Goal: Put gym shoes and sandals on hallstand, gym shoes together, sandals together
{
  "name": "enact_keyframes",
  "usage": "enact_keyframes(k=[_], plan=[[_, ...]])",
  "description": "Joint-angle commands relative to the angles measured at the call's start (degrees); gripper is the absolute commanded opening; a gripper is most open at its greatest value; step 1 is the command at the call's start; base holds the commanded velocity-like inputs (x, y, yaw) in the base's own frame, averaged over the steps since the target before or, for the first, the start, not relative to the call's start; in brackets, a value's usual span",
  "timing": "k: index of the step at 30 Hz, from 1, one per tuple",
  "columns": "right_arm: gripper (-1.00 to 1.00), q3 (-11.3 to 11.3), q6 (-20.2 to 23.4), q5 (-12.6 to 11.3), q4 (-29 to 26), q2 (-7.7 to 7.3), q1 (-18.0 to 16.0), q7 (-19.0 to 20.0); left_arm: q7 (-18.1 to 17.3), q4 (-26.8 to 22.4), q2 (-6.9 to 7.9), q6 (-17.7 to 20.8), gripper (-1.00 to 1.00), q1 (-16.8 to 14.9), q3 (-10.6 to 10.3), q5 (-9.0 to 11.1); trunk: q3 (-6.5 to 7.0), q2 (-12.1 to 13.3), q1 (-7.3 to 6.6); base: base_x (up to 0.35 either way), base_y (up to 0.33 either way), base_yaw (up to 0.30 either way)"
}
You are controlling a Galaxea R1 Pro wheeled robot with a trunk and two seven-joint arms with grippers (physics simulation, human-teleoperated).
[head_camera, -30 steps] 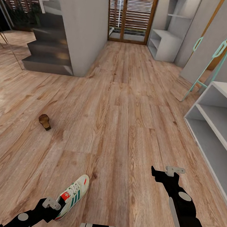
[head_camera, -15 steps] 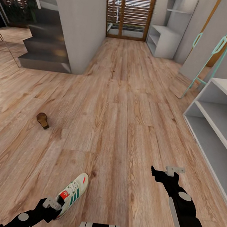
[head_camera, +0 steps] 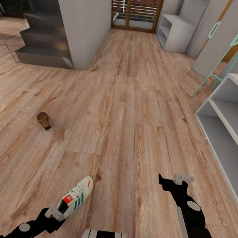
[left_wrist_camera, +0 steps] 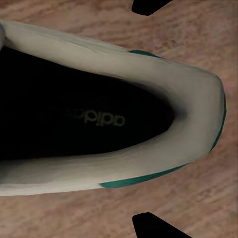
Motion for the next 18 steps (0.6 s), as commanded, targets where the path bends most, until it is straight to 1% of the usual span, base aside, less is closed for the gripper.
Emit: enact_keyframes(k=[1,7,16,18], plan=[[1.00,0.00,0.31,0.00,-0.08,0.00,-0.03,0.01,-0.02,0.02,0.01,-0.33,1.00,-0.02,0.06,-0.60,-0.11,-0.01,-0.01,0.000,0.000,0.000],[1.00,0.00,0.31,0.00,-0.08,0.01,-0.04,0.01,-0.02,-0.01,0.01,-0.39,1.00,-0.02,0.11,-0.60,-0.43,-0.01,-0.01,0.000,0.000,0.000],[1.00,0.00,0.32,0.00,-0.09,0.05,-0.02,0.01,0.03,0.02,0.06,-0.49,1.00,-0.02,0.20,-0.48,-2.49,-0.13,0.22,0.000,0.000,0.000],[1.00,0.00,0.32,0.00,-0.08,0.07,-0.02,0.01,0.03,0.01,0.07,-0.49,1.00,-0.02,0.21,-0.43,-2.53,-0.13,0.22,0.000,0.000,0.000]])
